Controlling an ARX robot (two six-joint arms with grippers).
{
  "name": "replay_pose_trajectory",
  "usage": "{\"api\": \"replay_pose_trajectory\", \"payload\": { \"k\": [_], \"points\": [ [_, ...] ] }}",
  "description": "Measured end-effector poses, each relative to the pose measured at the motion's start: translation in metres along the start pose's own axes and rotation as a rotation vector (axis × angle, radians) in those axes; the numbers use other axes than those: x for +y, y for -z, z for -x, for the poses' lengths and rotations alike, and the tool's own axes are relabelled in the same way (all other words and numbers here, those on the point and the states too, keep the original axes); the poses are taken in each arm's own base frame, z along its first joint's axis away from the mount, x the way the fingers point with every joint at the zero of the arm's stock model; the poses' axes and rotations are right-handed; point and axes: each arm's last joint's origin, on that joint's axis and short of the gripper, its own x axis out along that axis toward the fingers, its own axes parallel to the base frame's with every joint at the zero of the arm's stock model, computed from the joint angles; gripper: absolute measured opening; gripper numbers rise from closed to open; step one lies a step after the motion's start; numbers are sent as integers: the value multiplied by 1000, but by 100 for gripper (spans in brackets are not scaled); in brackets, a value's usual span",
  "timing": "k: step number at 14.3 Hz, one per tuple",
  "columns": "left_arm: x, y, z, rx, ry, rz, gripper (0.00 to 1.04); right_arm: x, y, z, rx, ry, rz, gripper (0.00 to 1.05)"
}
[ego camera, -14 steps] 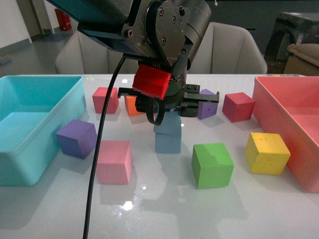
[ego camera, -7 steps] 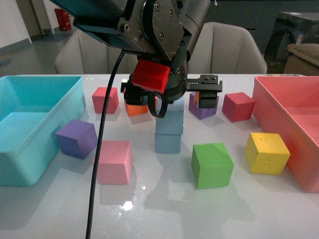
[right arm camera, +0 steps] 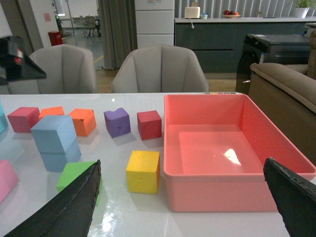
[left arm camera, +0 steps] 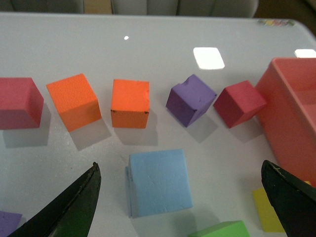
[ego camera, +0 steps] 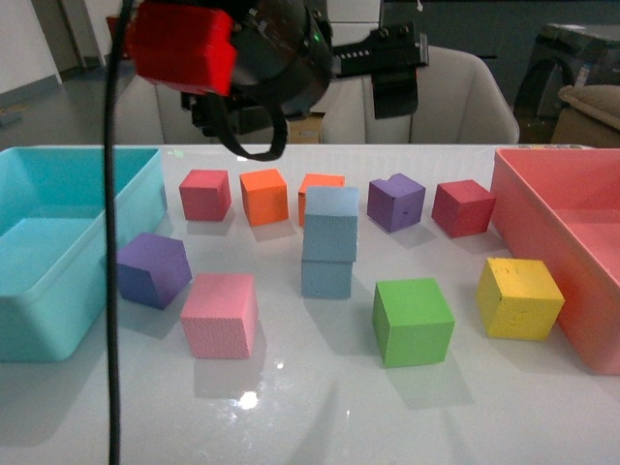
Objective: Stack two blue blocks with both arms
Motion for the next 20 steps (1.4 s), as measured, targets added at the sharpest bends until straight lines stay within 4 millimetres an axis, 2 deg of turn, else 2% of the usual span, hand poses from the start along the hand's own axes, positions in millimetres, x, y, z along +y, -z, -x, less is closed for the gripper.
{"api": "replay_pose_trajectory", "payload": {
  "k": [1, 3, 4, 5, 7, 9, 10, 12, 13, 16, 17, 20],
  "points": [
    [4, 0, 17, -30, 31, 7, 98, 0, 0, 0, 0, 0, 0, 98],
    [8, -1, 27, -54, 46, 11, 98, 0, 0, 0, 0, 0, 0, 98],
    [11, -1, 39, -82, 62, 12, 98, 0, 0, 0, 0, 0, 0, 98],
    [14, -1, 55, -129, 82, 2, 98, 0, 0, 0, 0, 0, 0, 98],
    [30, 3, 108, -226, 145, -80, 98, 0, 0, 0, 0, 0, 0, 98],
    [44, 16, 140, -282, 165, -155, 98, 0, 0, 0, 0, 0, 0, 98],
    [54, 25, 159, -431, 10, -144, 86, 0, 0, 0, 0, 0, 0, 98],
    [104, 67, 209, -483, -226, -110, 61, 0, 0, 0, 0, 0, 0, 98],
    [122, 90, 222, -496, -265, -99, 49, 0, 0, 0, 0, 0, 0, 98],
    [137, 118, 231, -503, -229, -107, 9, 0, 0, 0, 0, 0, 0, 98],
    [141, 124, 233, -505, -231, -109, 2, 0, 0, 0, 0, 0, 0, 98],
    [149, 141, 238, -505, -233, -108, 2, 0, 0, 0, 0, 0, 0, 98]
  ]
}}
